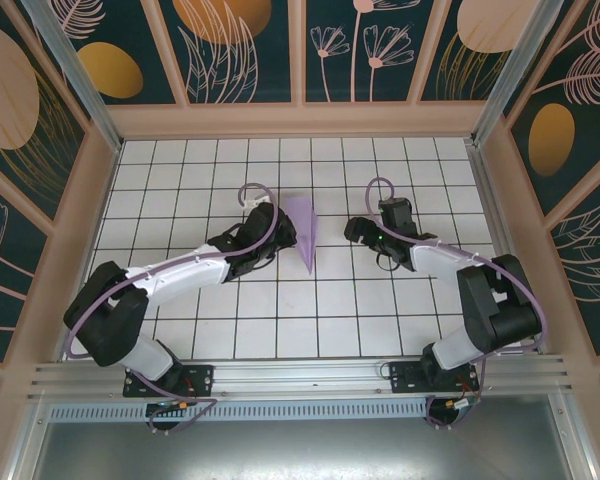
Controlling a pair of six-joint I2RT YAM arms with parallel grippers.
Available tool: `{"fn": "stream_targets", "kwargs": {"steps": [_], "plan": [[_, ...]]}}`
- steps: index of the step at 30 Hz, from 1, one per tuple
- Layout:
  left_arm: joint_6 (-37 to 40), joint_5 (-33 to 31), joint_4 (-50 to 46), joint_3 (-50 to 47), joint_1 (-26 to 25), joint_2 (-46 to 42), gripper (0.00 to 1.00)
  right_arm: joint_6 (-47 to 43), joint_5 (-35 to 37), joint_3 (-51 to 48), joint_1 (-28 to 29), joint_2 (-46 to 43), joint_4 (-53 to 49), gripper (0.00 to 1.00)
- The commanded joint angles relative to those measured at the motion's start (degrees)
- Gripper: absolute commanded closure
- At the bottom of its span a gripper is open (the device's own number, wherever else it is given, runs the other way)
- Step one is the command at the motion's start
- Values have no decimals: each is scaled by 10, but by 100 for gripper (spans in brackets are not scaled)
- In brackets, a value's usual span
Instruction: Fold a paper plane with a square sheet of paper (pick it up from the middle)
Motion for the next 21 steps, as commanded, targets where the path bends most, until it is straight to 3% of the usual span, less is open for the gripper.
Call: {"fn": "stream_targets", "kwargs": {"steps": [1, 12, 21], "plan": [[17, 25, 64, -26, -1, 21, 100, 3, -16, -12, -3, -13, 34, 11], [-25, 25, 108, -108, 0, 25, 100, -25, -113, -36, 9, -16, 103, 21], [-72, 10, 149, -190, 0, -2, 100, -20, -137, 0, 132, 17, 84, 34]]}}
